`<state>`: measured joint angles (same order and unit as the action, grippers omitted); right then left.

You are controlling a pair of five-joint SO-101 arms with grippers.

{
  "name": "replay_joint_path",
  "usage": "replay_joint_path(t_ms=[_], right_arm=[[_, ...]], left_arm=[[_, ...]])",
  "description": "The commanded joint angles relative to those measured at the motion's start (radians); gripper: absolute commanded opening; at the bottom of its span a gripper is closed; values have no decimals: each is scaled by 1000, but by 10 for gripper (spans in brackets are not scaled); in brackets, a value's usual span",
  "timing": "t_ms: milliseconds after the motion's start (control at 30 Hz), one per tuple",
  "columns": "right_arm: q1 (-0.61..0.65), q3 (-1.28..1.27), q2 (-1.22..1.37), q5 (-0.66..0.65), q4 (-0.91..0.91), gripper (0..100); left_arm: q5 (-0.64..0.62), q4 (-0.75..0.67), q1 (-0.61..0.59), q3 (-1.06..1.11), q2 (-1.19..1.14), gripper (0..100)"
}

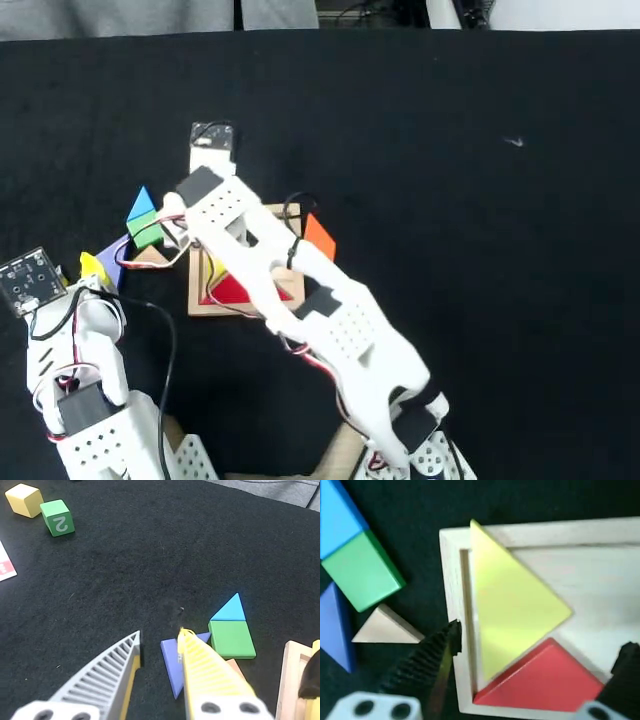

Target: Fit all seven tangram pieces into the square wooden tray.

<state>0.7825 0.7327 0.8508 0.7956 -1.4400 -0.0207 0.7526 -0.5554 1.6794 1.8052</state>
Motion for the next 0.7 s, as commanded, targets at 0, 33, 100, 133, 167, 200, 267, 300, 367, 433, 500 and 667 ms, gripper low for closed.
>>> replay_joint_path(t_ms=[0,33,100,133,167,200,267,300,367,433,500,667], right_arm=[[-6,131,-12,-48,-78,409],[-26,165,-15,-71,-109,387],[-78,242,-19,-92,-170,335],[-107,282,-15,-95,-199,300],[-133,309,-15,-100,-219,255],[-153,332,-12,-103,-233,203],[-190,344,8,-103,-235,92],[-201,348,27,-103,-227,41],[-206,343,71,-127,-193,18],[-201,348,127,-143,-186,40],[-199,349,170,-143,-173,31],[-187,351,208,-143,-169,28]], left_arm=[[-8,-12,-7,21,9,130],[-8,-12,-8,21,9,130],[-8,-12,-8,21,9,130],[-8,-12,-8,21,9,130],[-8,-12,-8,21,9,130],[-8,-12,-8,21,9,130],[-8,-11,-8,21,9,130],[-8,-11,-8,21,9,130],[-8,-11,-8,21,9,130],[-8,-11,-8,21,9,130],[-8,-11,-8,21,9,130],[-8,-11,-8,21,9,130]])
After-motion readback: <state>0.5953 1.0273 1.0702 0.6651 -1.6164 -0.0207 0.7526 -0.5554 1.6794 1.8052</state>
